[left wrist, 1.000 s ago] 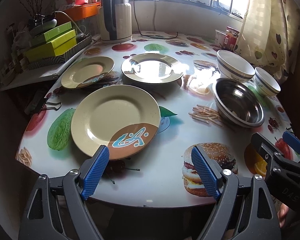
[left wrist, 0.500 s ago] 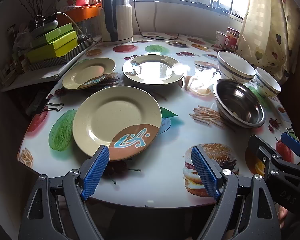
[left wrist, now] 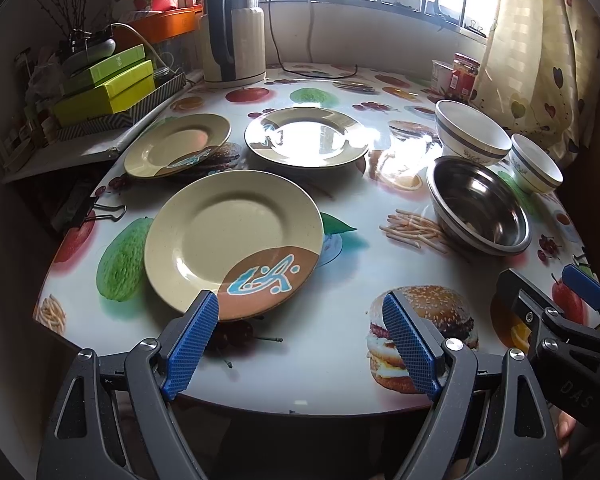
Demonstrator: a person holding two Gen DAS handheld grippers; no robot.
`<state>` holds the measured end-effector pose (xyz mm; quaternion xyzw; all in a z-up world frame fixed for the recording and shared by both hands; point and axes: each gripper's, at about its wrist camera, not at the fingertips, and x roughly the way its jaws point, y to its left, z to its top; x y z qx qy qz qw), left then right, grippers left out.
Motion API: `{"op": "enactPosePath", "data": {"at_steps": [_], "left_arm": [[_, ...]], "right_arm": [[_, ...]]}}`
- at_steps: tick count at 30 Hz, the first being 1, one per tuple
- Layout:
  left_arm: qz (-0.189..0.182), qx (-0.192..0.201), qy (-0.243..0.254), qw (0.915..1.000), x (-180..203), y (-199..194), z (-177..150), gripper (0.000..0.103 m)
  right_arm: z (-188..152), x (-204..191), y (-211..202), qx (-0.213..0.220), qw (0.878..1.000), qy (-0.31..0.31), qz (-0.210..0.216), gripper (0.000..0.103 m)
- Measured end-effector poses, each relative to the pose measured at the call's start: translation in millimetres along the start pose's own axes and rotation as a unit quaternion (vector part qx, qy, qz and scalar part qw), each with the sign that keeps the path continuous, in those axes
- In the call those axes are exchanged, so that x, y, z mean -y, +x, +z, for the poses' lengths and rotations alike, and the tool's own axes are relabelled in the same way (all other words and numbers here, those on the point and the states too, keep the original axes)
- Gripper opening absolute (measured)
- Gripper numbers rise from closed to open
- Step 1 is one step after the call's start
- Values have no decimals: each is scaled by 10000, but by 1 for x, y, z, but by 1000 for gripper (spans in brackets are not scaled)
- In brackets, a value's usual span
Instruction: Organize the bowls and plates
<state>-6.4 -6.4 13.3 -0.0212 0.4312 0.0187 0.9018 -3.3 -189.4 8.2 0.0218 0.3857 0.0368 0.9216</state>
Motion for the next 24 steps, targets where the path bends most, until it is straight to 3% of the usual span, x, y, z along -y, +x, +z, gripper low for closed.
{"op": "enactPosePath", "data": {"at_steps": [24], "left_arm": [[13, -33, 0, 10000, -1, 3, 0, 85]], "right_arm": [[1, 1, 1, -3, 10000, -13, -41, 103]]}}
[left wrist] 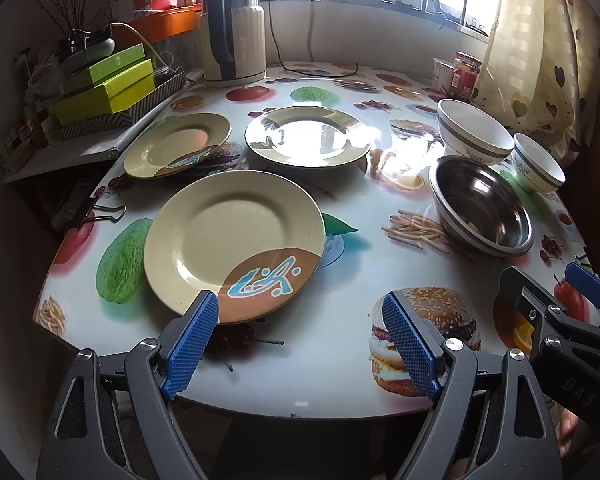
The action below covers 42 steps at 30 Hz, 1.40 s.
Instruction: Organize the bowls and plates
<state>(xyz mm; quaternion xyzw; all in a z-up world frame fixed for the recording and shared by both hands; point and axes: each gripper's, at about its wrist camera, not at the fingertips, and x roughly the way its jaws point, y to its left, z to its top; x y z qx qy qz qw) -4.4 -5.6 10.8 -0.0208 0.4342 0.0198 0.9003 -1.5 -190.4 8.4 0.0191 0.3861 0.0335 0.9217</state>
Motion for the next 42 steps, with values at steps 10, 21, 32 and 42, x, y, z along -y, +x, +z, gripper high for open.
{"op": "enactPosePath", "data": {"at_steps": [10, 21, 32, 42], "left_arm": [[-160, 23, -141, 9998, -8, 4, 9, 85], [2, 135, -290, 9995, -46, 9, 47, 85], [-176, 36, -720, 9972, -82, 36, 106, 72], [-570, -315, -815, 9945, -81, 77, 135, 58]], "right_arm": [[3, 0, 2, 16, 10000, -3, 47, 103], [49, -9, 9, 414, 9981, -355, 293, 103], [109, -43, 39, 436, 9958, -679, 429, 103], [149, -67, 84, 104, 9955, -538, 777, 100]]}}
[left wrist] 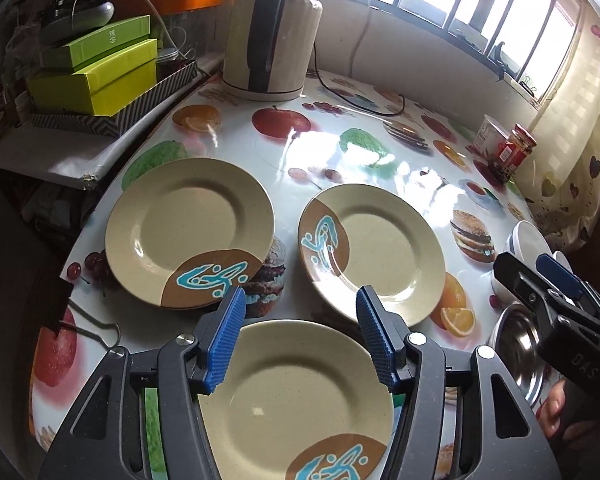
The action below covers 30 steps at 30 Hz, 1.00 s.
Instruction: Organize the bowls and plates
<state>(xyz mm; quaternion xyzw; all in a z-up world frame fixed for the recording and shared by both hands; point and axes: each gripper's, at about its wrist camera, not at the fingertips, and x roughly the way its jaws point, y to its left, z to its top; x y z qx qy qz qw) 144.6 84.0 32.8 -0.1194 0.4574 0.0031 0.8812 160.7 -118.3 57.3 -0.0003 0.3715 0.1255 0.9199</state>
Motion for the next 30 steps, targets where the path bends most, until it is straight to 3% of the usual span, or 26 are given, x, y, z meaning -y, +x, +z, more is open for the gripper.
{"op": "enactPosePath", "data": {"at_steps": [4, 15, 27, 30], "left_arm": [[-69, -158, 21, 9998, 2, 18, 7, 49], [-115, -381, -123, 9991, -2, 48, 16, 49], [-206, -428, -115, 9988, 4, 61, 23, 48], [-234, -532, -183, 9981, 3, 67, 23, 40]], "right_arm": [[4, -2, 25, -231, 9997, 77, 6, 87], [7, 1, 80, -767, 9960, 457, 68, 51], [6, 7, 105, -1039, 9932, 532, 44, 36], [5, 7, 108, -1073, 9925, 576, 60, 36]]}}
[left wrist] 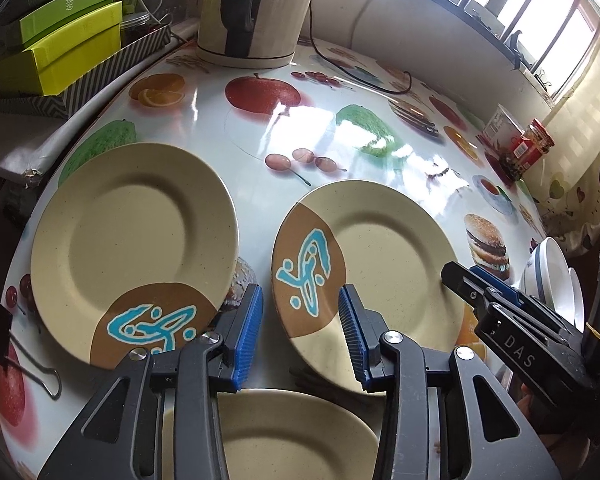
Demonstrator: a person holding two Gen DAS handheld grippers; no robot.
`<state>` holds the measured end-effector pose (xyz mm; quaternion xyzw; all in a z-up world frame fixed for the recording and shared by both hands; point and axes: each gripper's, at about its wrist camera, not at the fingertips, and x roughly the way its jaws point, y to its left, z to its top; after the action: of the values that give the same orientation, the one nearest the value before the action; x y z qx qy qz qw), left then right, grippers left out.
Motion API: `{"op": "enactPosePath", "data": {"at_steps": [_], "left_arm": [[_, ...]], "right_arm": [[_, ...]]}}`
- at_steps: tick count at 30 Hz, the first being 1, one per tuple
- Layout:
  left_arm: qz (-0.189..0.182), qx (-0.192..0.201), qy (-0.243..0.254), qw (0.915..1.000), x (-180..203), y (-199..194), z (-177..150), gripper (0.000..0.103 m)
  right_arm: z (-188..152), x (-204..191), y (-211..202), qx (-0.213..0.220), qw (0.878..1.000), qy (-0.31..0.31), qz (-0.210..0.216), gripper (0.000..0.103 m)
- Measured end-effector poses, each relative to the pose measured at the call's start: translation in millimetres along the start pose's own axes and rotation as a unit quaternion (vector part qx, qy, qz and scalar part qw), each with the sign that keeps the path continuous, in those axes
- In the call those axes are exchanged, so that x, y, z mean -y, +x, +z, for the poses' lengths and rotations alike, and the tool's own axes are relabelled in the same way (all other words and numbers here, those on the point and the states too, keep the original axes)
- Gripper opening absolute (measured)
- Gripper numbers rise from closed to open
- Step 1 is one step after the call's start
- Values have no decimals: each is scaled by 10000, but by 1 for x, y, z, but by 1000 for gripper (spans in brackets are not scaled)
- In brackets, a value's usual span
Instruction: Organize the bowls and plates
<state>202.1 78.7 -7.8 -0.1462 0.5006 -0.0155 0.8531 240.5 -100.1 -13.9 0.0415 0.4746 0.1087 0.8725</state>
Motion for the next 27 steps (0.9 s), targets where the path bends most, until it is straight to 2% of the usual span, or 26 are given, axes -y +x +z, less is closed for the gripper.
{"op": "enactPosePath", "data": {"at_steps": [3, 11, 22, 27], "left_arm": [[18, -49, 12, 10000, 2, 4, -1, 40], [-28, -70, -127, 9999, -1, 10, 0, 29], [-46, -40, -166, 9998, -3, 10, -1, 28], [-39, -48, -183, 9998, -3, 10, 0, 28]], "right_arm": [[-1, 0, 1, -12, 10000, -31, -6, 36], [1, 1, 3, -41, 10000, -20, 41, 36], [1, 4, 5, -69, 9998, 69, 156, 36], [2, 3, 6, -109, 9995, 91, 279, 31]]}}
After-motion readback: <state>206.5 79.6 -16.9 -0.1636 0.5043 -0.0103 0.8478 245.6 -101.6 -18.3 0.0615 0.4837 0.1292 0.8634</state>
